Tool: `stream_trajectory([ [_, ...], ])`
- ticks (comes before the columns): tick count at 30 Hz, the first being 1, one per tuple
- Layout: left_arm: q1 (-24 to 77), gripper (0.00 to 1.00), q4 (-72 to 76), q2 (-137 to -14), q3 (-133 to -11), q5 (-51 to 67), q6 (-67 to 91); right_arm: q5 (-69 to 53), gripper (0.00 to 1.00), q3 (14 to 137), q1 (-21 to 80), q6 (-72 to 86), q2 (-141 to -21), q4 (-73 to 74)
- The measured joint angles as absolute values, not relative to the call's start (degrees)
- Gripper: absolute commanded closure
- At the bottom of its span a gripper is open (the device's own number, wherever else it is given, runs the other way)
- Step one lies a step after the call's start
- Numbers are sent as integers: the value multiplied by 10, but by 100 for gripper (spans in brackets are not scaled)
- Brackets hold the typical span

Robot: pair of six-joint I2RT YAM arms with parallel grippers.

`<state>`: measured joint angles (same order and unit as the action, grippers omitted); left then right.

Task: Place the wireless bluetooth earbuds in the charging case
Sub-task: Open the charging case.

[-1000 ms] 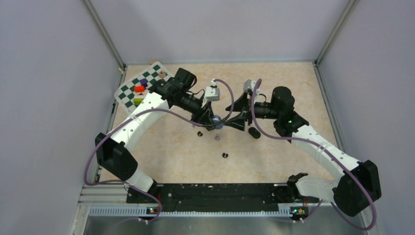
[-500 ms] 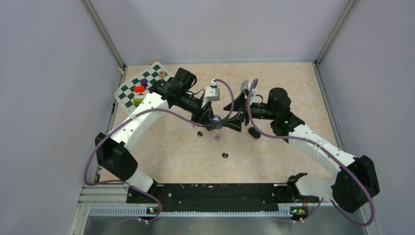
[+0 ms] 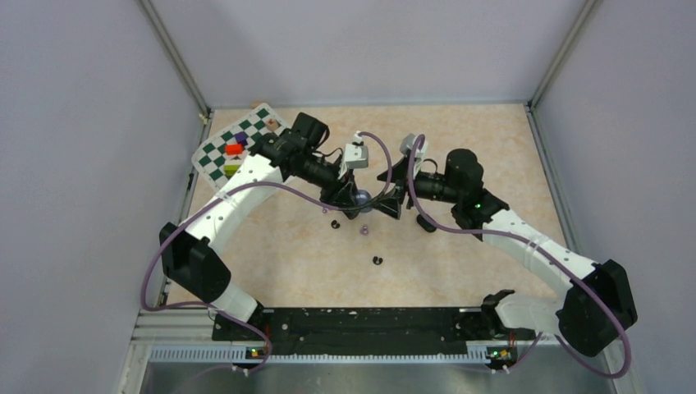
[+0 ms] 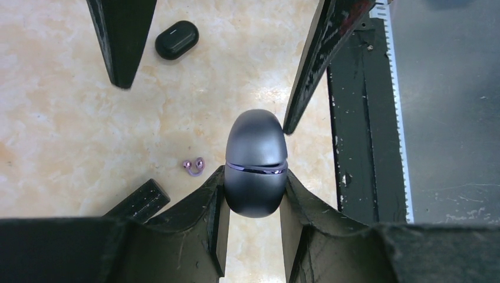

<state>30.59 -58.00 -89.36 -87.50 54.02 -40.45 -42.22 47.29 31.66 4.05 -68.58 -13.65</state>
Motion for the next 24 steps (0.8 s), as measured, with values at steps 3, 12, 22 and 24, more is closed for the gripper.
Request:
stream_trajectory([
  [3, 304, 100, -574, -894, -875, 532, -405, -390, 15, 482, 308, 18, -667, -103],
  [12, 307, 100, -577, -888, -875, 542, -406, -370, 15, 531, 273, -34, -612, -38],
  [22, 262, 100, -503, -883, -831, 631, -331, -461, 11, 518, 276, 2, -646, -69],
  [24, 254, 100, -446, -884, -795, 653, -280, -464, 10, 512, 276, 17, -661, -78],
])
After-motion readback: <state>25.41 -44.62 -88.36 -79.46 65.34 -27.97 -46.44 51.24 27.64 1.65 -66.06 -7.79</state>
